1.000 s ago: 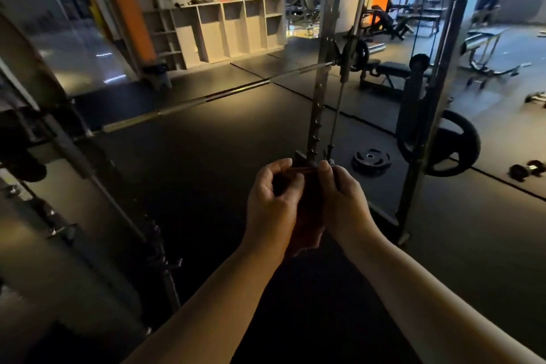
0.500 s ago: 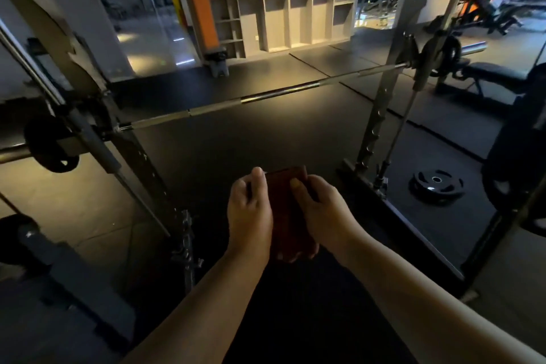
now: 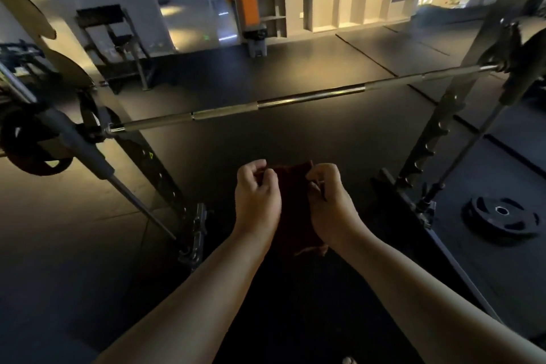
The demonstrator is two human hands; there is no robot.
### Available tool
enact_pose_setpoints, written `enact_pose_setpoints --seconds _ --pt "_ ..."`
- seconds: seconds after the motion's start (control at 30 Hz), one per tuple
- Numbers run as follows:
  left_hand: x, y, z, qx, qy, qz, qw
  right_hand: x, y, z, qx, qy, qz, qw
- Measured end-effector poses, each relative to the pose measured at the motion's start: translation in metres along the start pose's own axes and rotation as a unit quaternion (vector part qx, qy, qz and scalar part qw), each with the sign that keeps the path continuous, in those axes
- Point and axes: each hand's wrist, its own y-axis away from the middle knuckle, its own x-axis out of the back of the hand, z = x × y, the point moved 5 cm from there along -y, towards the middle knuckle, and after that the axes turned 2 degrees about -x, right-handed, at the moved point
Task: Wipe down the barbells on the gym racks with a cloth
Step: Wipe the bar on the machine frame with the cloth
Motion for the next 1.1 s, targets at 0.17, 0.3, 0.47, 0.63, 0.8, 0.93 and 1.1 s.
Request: enact_pose_setpoints --seconds 0.17,0.3,0.47,0.63,0.8,0.93,1.1 --pt "-0.043 -0.052 0.005 0.002 -0.002 -0.014 1.0 0.017 -0.085 0.002 -0.03 -0.028 -0.037 0.998" --pt "-0.068 -0.101 0.008 -0.029 -0.05 0.002 0.998 0.017 -0.145 -0.001 -0.026 -0.01 -0.088 0.996" --pt "-0.083 -0.157 -0.007 -0.01 -0.066 0.043 0.997 0.009 -0.2 0.012 -0.043 0.032 -0.105 0.993" --pt "-0.097 -0.23 -0.007 -0.057 -0.122 0.021 0.991 -0.015 -0.268 0.014 -0.004 0.114 -0.12 0.986" --pt "-0.108 -0.312 0.006 -0.221 -0.231 -0.016 0.947 -0.037 -0.328 -0.004 -0.114 -0.218 -0.08 0.966" --pt "-0.121 -0.351 0.004 -0.207 -0.119 -0.04 0.97 -0.05 -0.374 -0.006 -0.007 -0.042 -0.033 0.999" --pt "-0.129 -0.374 -0.002 -0.262 -0.201 -0.033 0.943 -0.061 -0.402 0.01 0.158 0.419 -0.011 0.894"
